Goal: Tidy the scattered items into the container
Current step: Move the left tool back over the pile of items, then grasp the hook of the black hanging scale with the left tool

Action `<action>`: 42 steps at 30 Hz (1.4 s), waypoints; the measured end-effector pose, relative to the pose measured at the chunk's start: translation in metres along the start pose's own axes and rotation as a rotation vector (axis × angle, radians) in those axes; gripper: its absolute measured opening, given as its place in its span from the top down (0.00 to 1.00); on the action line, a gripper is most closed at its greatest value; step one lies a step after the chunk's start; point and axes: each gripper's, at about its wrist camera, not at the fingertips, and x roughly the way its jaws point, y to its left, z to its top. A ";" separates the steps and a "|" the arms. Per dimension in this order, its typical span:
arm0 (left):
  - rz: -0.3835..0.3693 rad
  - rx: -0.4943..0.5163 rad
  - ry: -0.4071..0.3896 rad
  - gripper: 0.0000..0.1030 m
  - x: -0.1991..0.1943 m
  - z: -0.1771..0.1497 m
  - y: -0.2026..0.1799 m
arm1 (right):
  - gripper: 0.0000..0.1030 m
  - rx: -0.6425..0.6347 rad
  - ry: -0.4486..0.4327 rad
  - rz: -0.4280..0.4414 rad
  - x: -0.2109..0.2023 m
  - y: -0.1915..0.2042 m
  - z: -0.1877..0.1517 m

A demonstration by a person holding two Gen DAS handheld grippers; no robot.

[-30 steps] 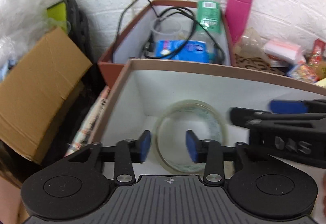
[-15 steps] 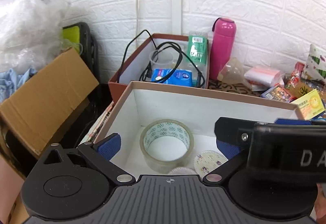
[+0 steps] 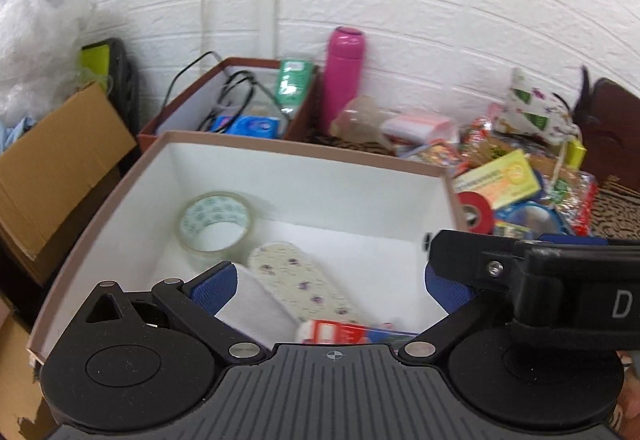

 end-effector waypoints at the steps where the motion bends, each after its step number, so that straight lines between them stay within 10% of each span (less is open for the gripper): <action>1: 0.002 0.007 -0.006 0.00 -0.001 -0.002 -0.009 | 0.00 -0.027 -0.019 -0.027 -0.010 -0.006 -0.002; 12: -0.095 -0.022 -0.094 0.00 -0.016 -0.007 -0.083 | 0.01 0.018 -0.103 -0.258 -0.063 -0.117 -0.035; 19: -0.162 0.026 0.021 0.04 0.032 -0.039 -0.138 | 0.01 -0.027 -0.040 -0.342 -0.032 -0.146 -0.068; 30: -0.172 0.207 -0.001 0.19 0.057 -0.050 -0.167 | 0.15 -0.020 0.022 -0.280 0.010 -0.169 -0.095; 37: -0.175 0.123 0.154 0.48 0.107 -0.062 -0.161 | 0.22 0.003 0.037 -0.291 0.015 -0.187 -0.100; 42: -0.190 0.048 0.194 0.50 0.128 -0.064 -0.147 | 0.31 -0.007 0.052 -0.227 0.020 -0.194 -0.102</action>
